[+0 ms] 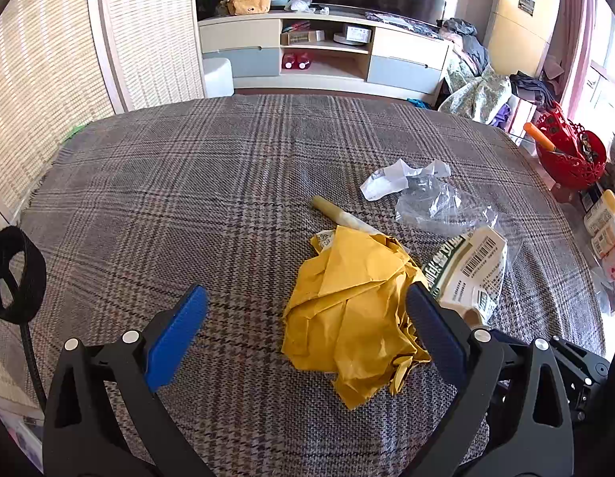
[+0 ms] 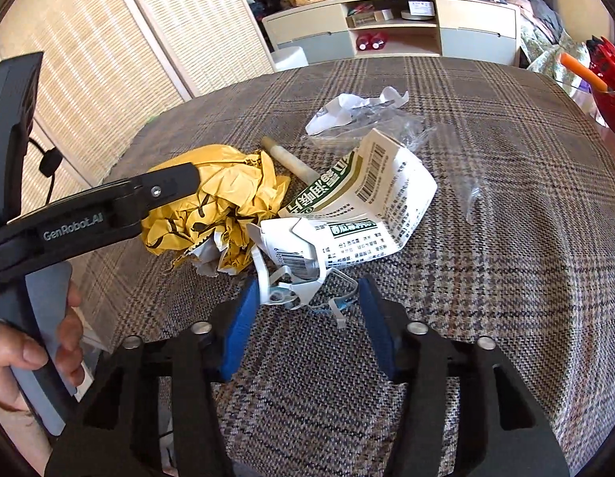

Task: Collect trash
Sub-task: 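Grasp the yellow crumpled paper with the left gripper while the right grasps a white wrapper, then lower both items into the bin and open both grippers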

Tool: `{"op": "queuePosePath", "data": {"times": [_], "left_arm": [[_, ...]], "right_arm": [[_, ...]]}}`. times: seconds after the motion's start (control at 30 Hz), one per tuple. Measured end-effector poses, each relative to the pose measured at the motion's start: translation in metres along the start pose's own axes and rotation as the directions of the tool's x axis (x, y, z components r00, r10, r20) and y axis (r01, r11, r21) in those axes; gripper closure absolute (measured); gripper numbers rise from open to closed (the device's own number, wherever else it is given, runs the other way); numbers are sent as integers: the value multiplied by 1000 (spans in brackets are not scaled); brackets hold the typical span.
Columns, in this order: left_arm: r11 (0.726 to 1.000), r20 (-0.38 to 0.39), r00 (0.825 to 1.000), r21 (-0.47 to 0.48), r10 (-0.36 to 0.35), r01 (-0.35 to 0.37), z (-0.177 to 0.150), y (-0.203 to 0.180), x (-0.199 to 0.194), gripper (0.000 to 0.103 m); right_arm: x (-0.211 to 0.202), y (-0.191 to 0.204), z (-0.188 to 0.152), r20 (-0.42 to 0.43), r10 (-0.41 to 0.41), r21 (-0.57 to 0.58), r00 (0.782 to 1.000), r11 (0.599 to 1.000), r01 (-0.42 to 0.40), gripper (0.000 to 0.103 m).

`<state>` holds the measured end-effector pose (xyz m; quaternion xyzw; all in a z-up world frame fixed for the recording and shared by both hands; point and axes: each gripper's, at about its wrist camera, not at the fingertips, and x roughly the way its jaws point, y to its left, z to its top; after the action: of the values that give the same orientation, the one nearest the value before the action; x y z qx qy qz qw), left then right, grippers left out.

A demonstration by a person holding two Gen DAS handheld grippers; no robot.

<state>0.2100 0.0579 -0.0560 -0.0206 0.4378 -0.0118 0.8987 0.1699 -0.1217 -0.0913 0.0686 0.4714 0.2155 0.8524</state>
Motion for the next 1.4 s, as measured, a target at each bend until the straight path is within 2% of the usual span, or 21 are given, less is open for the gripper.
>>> {"op": "queuePosePath", "data": {"times": [0.07,0.13,0.23,0.3,0.57,0.97,1.23,1.4], "left_arm": [[1000,-5,1000,-2,-21,21,-1,-1,4,7],[999,-7,999,5,-37,37,-2,-3,6,10],[997,-7,997,17,-78,78,-4,-5,3,31],[996,-5,996,21,-92,92,-6,-8,-1,53],[996,6,997,59,-74,73,-13,-20,-18,57],[996,78,996,78,-43,36,-38,-22,-85,58],[996,80,996,84,-39,32,-91,-20,-120,58],[994,68,996,98,-61,54,-127,-28,-136,58]], "right_arm": [[0,1,0,5,8,0,1000,1000,-8,68],[-3,3,0,8,12,-11,1000,1000,-12,76],[-11,6,-2,17,11,-24,1000,1000,-11,83],[-17,7,-4,22,16,-27,1000,1000,-16,86],[-47,5,-17,55,12,-27,998,1000,-10,88],[-98,11,-36,122,8,-24,993,1000,-6,88],[-122,11,-70,122,-30,-26,992,999,34,88],[-134,8,-97,122,-72,-26,990,997,76,88]]}}
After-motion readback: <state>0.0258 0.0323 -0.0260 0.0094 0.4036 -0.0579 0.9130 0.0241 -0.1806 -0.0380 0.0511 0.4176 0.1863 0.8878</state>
